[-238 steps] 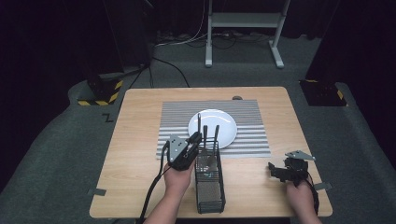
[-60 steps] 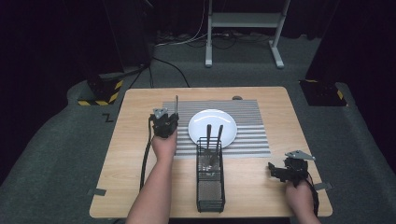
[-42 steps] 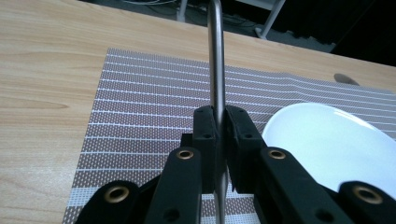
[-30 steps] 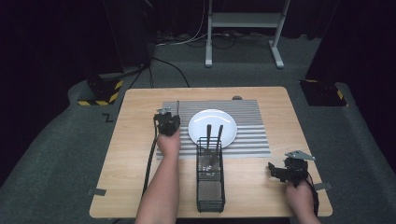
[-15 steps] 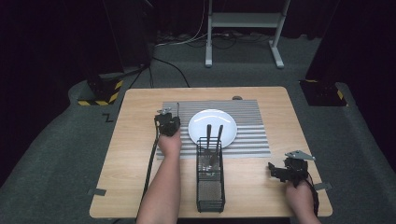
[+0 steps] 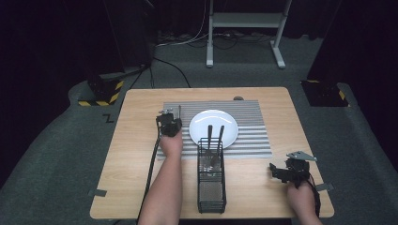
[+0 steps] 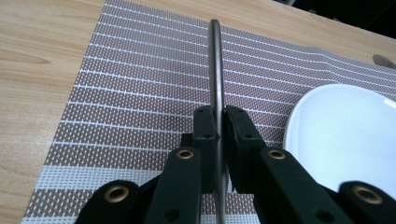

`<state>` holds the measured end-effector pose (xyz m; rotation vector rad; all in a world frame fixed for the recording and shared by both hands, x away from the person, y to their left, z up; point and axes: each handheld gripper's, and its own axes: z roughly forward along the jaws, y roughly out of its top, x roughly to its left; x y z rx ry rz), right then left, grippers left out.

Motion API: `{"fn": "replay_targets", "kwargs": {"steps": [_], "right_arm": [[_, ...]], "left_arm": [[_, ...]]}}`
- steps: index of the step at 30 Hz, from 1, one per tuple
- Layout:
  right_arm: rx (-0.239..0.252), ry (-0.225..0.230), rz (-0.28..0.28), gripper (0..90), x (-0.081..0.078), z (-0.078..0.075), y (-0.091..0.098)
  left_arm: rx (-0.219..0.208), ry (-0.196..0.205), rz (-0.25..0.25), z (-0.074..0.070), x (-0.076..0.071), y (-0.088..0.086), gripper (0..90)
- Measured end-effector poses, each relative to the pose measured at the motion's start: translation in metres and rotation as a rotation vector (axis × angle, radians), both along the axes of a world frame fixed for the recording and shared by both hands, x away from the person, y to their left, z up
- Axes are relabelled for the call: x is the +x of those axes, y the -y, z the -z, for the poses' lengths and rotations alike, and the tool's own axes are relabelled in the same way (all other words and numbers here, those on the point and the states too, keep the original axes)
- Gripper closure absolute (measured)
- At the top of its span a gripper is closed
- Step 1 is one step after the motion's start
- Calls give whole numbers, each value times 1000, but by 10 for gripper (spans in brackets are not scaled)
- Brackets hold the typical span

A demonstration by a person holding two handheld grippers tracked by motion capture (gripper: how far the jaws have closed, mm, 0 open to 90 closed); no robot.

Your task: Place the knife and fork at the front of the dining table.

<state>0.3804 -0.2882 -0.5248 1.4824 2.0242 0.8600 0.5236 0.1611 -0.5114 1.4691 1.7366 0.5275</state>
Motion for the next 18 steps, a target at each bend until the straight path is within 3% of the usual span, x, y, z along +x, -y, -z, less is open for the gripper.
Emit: {"fn": "replay_targets", "kwargs": {"steps": [12, 15, 18], "right_arm": [[0, 0, 0, 96, 0, 0, 0], [0, 0, 0, 95, 0, 0, 0], [0, 0, -2, 96, 0, 0, 0]], "left_arm": [[-15, -38, -16, 1, 2, -2, 816], [-22, -23, -23, -3, 2, -5, 738], [13, -17, -20, -7, 0, -8, 716]]}}
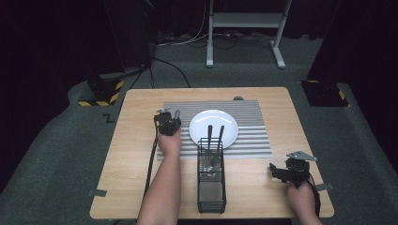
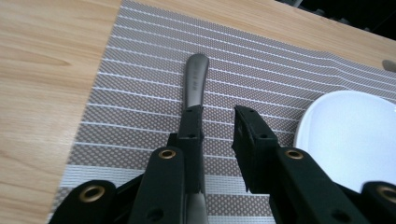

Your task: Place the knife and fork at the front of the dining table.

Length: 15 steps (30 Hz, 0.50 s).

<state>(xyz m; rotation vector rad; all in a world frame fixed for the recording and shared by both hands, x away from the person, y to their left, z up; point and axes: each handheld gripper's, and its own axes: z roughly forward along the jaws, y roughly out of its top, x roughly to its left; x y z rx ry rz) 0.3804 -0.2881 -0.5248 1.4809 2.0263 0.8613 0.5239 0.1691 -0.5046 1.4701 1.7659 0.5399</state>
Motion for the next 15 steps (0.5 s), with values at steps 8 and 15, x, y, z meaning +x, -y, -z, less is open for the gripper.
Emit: {"fn": "replay_targets", "kwargs": {"steps": [8, 15], "right_arm": [[1, 0, -2, 96, 0, 0, 0], [2, 0, -4, 96, 0, 0, 0]], "left_arm": [[71, 33, 20, -7, -13, -4, 637], [123, 65, 60, -13, -40, -10, 497]]}}
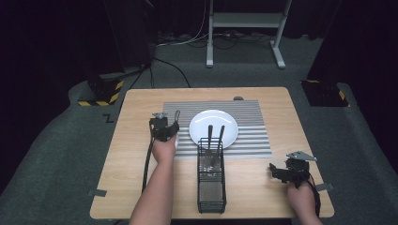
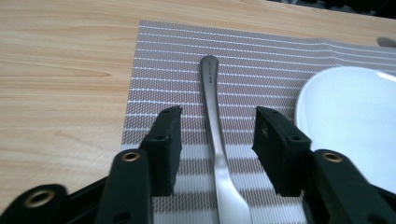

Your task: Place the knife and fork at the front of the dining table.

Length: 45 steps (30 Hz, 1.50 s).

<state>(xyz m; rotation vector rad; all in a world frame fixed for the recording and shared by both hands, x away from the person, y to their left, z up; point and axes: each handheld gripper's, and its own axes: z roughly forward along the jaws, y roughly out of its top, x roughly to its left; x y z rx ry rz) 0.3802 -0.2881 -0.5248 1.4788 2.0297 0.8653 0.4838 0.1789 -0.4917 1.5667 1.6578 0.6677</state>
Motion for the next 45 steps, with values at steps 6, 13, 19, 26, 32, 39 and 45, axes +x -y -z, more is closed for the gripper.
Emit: {"fn": "replay_targets", "kwargs": {"steps": [6, 13, 19, 26, 32, 39, 45], "right_arm": [[-1, -1, 0, 96, 0, 0, 0], [0, 0, 0, 96, 0, 0, 0], [-1, -1, 0, 96, 0, 0, 0], [0, 0, -1, 96, 0, 0, 0], [0, 0, -1, 96, 0, 0, 0], [1, -1, -6, 97, 0, 0, 0], [-14, 20, -29, 130, -4, -1, -2]], "left_arm": [[49, 20, 47, 2, -27, -7, 372], [93, 34, 93, 7, -59, -16, 202], [88, -18, 142, 15, -81, -24, 138], [99, -59, 156, 23, -114, -44, 72], [168, -107, 184, 32, -139, -60, 30], [195, -126, 166, 37, -158, -79, 22], [184, -120, 181, 39, -163, -75, 22]]}}
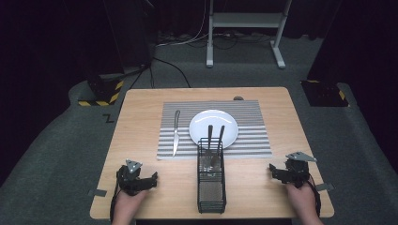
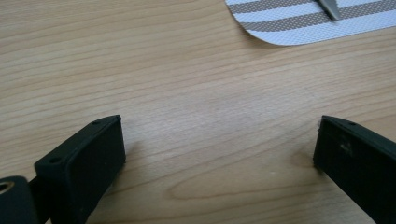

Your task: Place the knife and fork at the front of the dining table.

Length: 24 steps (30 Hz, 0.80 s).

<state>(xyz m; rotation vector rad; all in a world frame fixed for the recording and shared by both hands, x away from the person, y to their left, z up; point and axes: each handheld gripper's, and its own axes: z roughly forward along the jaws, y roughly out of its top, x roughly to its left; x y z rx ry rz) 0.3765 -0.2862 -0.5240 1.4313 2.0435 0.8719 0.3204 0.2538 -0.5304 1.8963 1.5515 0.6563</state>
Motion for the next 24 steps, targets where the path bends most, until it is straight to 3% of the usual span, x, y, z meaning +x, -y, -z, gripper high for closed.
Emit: {"fn": "replay_targets", "kwargs": {"steps": [4, 7, 11, 16, 20, 24], "right_arm": [[-15, 58, -31, 133, -8, -2, -2], [18, 106, -28, 137, -12, -10, -5], [54, 238, -64, 136, -23, -24, -14], [125, 338, -113, 136, -31, -37, -32], [158, 372, -136, 133, -35, -49, -49], [168, 368, -147, 130, -36, -60, -66]], "left_arm": [[-6, -9, 22, 0, 2, 4, 3], [-7, -9, 23, 0, 2, 3, 2], [-5, -8, 22, 0, 2, 4, 3], [-7, -8, 21, 0, 2, 4, 3], [-3, -7, 21, 0, 1, 3, 4], [-1, -6, 21, 0, 0, 3, 6]]}}
